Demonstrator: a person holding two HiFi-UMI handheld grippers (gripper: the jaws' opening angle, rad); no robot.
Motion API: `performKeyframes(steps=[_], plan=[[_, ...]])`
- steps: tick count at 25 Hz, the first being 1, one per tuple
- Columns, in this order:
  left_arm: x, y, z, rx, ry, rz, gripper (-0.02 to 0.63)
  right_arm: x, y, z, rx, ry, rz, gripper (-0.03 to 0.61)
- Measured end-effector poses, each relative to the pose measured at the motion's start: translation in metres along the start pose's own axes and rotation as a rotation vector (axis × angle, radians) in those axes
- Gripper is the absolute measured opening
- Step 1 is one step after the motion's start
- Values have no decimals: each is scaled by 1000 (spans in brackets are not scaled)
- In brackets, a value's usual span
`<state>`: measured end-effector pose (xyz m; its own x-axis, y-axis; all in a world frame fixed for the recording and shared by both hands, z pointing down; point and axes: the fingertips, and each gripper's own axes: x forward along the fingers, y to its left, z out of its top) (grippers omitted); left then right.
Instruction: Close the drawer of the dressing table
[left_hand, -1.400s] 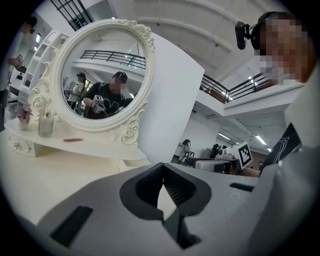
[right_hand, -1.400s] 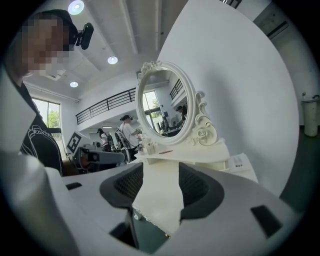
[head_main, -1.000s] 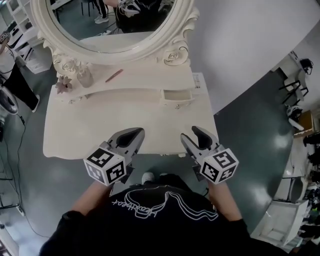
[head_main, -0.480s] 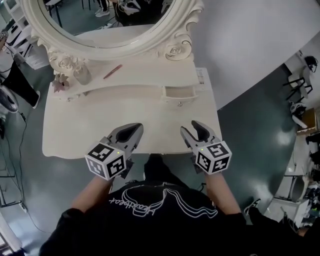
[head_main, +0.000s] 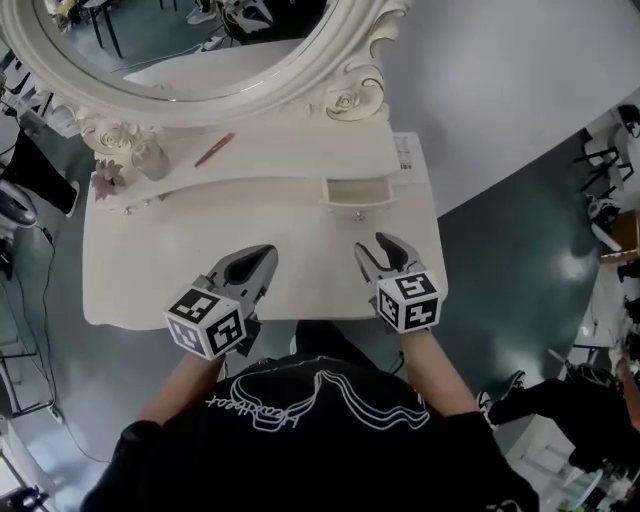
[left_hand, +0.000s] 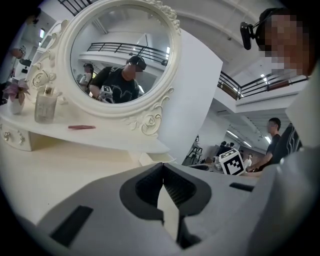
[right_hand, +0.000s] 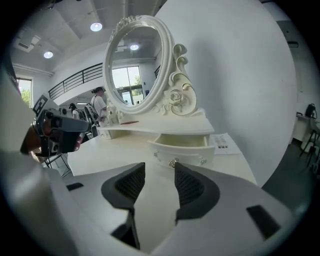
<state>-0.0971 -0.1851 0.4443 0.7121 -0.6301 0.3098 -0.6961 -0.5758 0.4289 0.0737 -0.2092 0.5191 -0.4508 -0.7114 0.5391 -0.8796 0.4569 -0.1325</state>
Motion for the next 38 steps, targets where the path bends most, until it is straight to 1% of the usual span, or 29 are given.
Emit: performKeyframes(steps=[10, 17, 20, 25, 38], plan=[[10, 23, -1, -27, 21, 38, 3, 44, -17, -13, 18, 60, -19, 178], [14, 37, 1, -40, 28, 57, 3, 62, -26, -15, 27, 71, -36, 157], [16, 40, -1, -46, 32, 60, 3, 66, -29, -14, 26, 72, -43, 145], [19, 41, -2, -54, 41, 63, 3, 68, -30, -13, 31, 68, -51, 107], [22, 43, -3, -66, 42, 61, 4, 69, -31, -12, 36, 69, -53, 103]])
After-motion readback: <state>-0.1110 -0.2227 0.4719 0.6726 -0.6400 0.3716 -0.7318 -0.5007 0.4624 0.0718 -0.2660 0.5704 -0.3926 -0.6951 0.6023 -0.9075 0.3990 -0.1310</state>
